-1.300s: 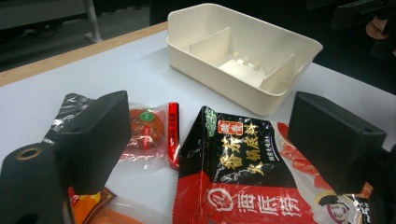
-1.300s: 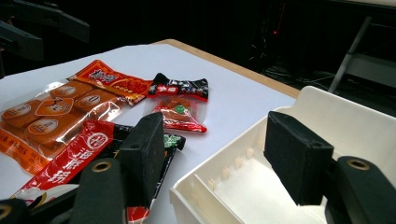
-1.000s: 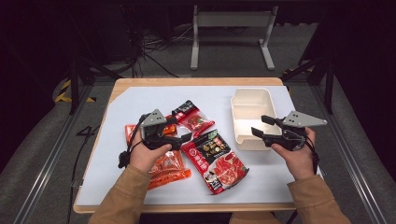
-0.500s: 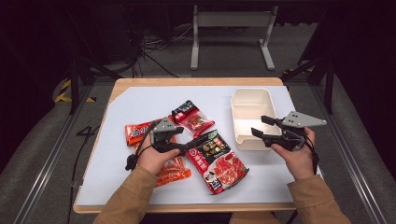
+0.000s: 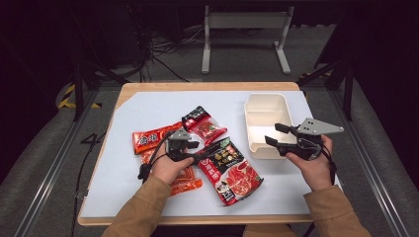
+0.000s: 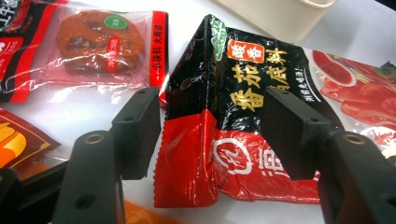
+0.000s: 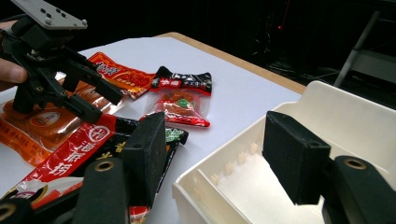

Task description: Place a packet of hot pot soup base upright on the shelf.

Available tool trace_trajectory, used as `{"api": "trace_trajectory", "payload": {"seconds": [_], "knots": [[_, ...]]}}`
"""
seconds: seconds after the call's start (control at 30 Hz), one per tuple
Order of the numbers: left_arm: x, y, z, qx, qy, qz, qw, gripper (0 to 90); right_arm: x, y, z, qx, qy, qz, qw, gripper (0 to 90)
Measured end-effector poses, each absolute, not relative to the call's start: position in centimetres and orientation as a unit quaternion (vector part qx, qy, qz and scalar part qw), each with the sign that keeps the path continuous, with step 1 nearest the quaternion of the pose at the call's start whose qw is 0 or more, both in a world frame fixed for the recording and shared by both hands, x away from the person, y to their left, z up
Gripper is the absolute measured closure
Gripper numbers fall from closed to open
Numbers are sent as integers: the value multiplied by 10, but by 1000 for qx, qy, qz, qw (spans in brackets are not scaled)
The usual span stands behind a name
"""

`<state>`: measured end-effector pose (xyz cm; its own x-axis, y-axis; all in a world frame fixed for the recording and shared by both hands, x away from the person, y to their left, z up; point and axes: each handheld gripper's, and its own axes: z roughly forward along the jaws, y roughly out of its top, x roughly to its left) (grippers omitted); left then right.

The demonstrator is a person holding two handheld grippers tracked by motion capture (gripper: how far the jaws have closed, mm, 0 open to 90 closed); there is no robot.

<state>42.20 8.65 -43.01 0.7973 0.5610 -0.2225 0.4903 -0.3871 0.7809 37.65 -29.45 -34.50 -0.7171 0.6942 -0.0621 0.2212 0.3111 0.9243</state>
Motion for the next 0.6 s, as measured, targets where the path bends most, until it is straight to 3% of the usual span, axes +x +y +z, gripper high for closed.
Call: {"api": "trace_trajectory", "payload": {"seconds": [0.6], "knots": [[427,77,-436,853,336,9,400,539,378,-294,-346,289,783,509,210,474]]}}
